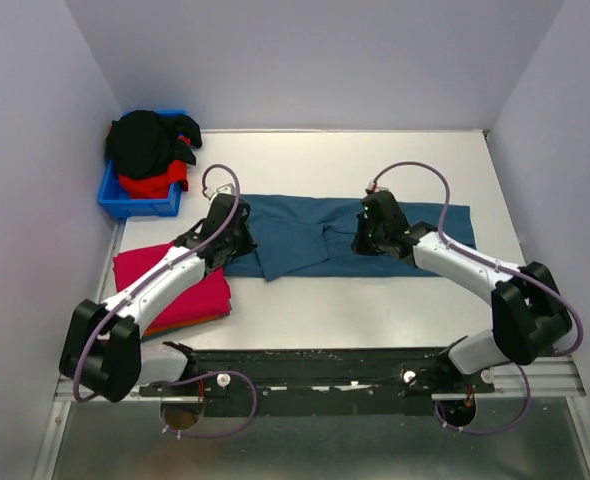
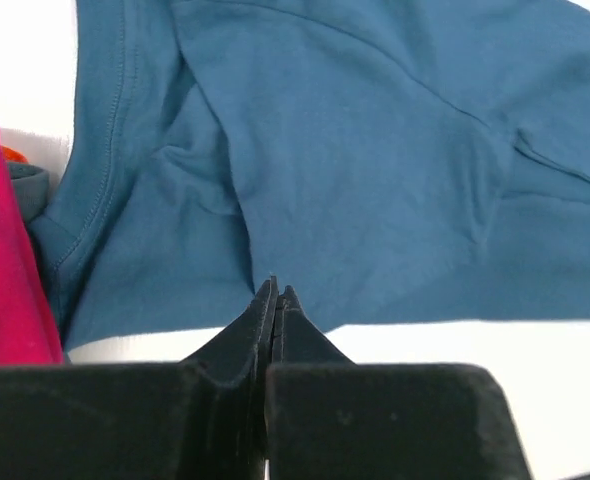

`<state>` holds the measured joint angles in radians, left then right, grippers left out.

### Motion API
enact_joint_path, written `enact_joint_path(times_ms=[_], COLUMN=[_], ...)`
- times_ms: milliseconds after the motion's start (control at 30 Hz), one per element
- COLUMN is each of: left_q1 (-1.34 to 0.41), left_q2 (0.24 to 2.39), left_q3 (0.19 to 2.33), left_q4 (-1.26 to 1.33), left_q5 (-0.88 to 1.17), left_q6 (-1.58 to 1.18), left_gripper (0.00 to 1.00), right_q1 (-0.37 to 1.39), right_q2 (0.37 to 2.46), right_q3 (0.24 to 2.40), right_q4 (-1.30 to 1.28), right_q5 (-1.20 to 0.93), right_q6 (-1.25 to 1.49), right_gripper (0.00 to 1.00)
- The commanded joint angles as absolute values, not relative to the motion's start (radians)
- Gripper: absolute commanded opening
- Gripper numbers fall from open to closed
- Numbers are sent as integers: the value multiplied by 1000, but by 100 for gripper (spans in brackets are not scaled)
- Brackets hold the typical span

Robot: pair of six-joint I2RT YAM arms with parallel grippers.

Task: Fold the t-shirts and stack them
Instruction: Fold the other side of the tshirt into a rectangle, then rotate the tshirt 90 degrees

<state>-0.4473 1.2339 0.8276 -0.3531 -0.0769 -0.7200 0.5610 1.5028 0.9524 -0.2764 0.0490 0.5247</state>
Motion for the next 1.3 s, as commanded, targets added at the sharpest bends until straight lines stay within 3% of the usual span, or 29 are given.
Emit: enact_joint_path(times_ms=[0,333,600,767,1067,1267], left_q1=[-454,-451,-446,-439,-434,-430], left_q2=[1365,1725,1917,2054,2293,2554], left_q3=[827,1093,1207,1342,1721,2137], left_q4=[-229,-296,-311,-369,-529,-607], left_q5=[-170,-270,-201,-147,-120,0], left_q6=[-827,-890,-919,-919,-856,-767], left_gripper=[0,0,0,0,0,0], right_q1=[532,275,265,275,523,776], right_q2=[1402,1319,1545,1580,1742,1786], right_q3=[861,712,802,834,988,1046], right_q4=[-382,-445,-448,-509,-762,-709], right_q5=[303,316,232,226,273,135], right_q6=[629,759,773,787,834,954], right_gripper=[1,1,1,1,1,1])
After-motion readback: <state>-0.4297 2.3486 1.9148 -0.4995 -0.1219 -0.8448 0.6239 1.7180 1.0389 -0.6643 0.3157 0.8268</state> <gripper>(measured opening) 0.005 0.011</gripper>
